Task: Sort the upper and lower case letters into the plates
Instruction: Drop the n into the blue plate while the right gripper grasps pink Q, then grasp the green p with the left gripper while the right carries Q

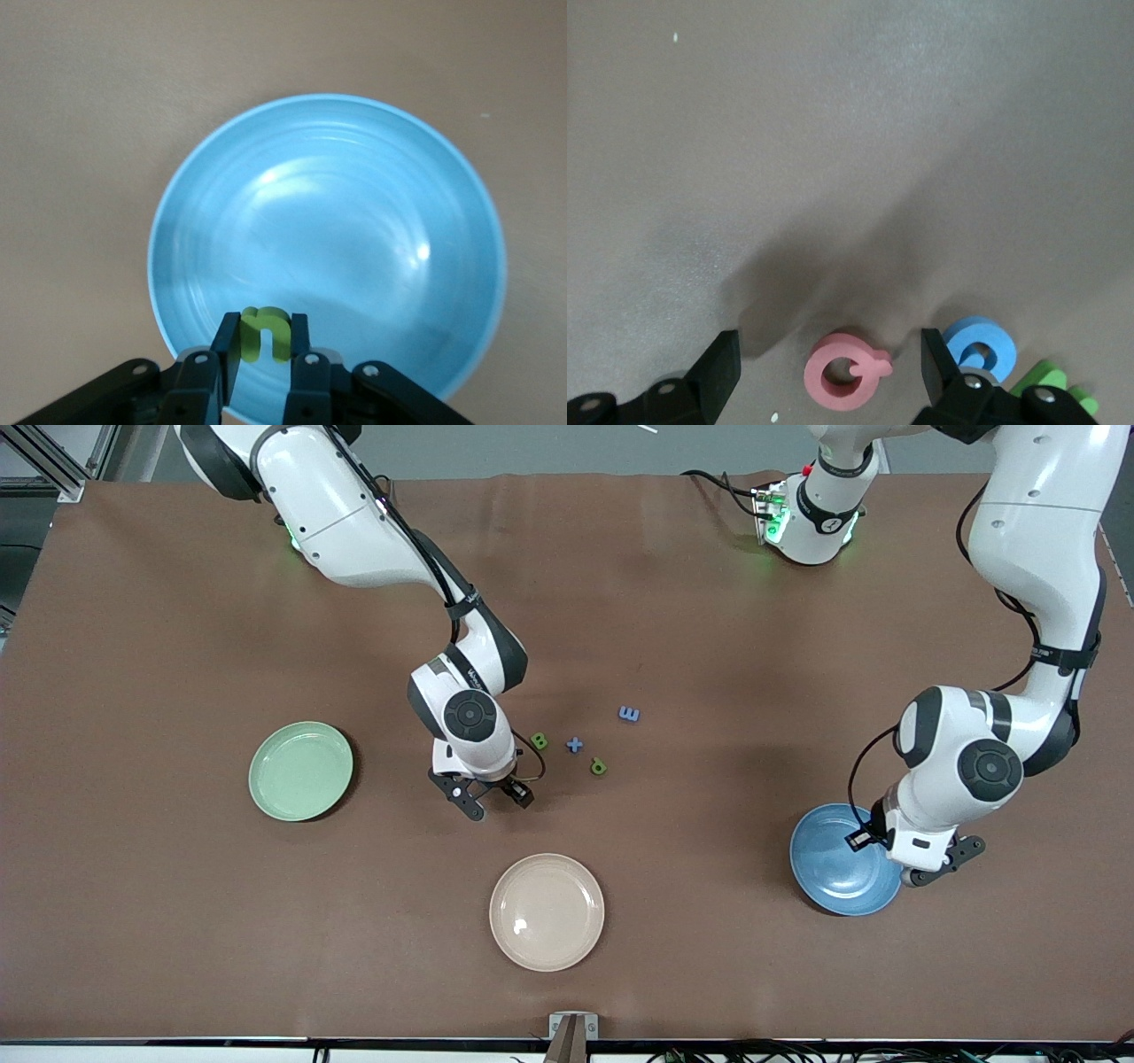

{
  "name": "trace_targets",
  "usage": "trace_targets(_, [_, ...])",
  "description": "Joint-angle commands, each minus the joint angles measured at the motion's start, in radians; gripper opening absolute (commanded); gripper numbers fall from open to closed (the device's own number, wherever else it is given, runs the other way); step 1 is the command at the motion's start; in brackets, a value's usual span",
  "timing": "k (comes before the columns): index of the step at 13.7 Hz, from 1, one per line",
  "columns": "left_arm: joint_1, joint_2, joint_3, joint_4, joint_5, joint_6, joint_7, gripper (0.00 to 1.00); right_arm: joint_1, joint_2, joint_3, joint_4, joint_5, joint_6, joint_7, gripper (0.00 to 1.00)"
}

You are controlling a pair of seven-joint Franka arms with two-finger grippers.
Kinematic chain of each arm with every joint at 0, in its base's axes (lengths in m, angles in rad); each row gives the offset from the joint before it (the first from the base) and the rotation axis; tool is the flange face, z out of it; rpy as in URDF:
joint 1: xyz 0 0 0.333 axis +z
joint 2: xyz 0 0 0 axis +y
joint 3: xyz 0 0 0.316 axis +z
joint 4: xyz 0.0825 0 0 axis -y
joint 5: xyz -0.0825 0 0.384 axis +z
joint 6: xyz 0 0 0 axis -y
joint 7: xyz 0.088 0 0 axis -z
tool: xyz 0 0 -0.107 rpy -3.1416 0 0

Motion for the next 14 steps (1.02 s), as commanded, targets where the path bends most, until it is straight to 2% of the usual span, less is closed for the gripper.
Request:
trace_targets(1, [0.006, 0.037, -0.009, 0.034, 0.018, 0.003, 0.016, 0.37, 0.02, 0.015, -0.008, 0.025, -0.018, -0.004, 0.072, 0.88])
trace_targets(2, [0.006, 0.04, -0.009, 0.037, 0.018, 0.01, 0.017, 0.55, 0.021, 0.015, -0.008, 0.025, -0.017, -0.004, 0.09, 0.87])
trace_targets(3, [0.009, 0.043, -0.009, 0.037, 0.018, 0.014, 0.016, 0.79, 0.026, 0.015, -0.008, 0.025, -0.015, -0.004, 0.101, 0.86])
trace_targets(4, [0.01, 0.039, -0.009, 0.035, 0.018, 0.014, 0.01, 0.98, 0.026, 0.015, -0.008, 0.025, -0.014, -0.004, 0.103, 0.83])
trace_targets(8, [-0.035, 0.002, -0.045, 0.028, 0.014, -0.044, -0.093, 1.0, 0.028, 0.015, -0.008, 0.025, -0.014, -0.004, 0.103, 0.64])
trace_targets(11, [-0.108, -0.006, -0.106, 0.029, 0.009, -0.086, -0.272, 1.0, 0.026, 0.015, -0.008, 0.025, -0.018, -0.004, 0.101, 0.61])
trace_targets(12, [-0.137, -0.004, -0.114, 0.029, 0.009, -0.086, -0.314, 1.0, 0.026, 0.013, -0.008, 0.025, -0.018, -0.004, 0.101, 0.55])
trace_targets(14, [-0.219, 0.002, -0.114, 0.029, 0.006, -0.086, -0.393, 0.99, 0.026, 0.012, -0.008, 0.025, -0.018, -0.004, 0.101, 0.3])
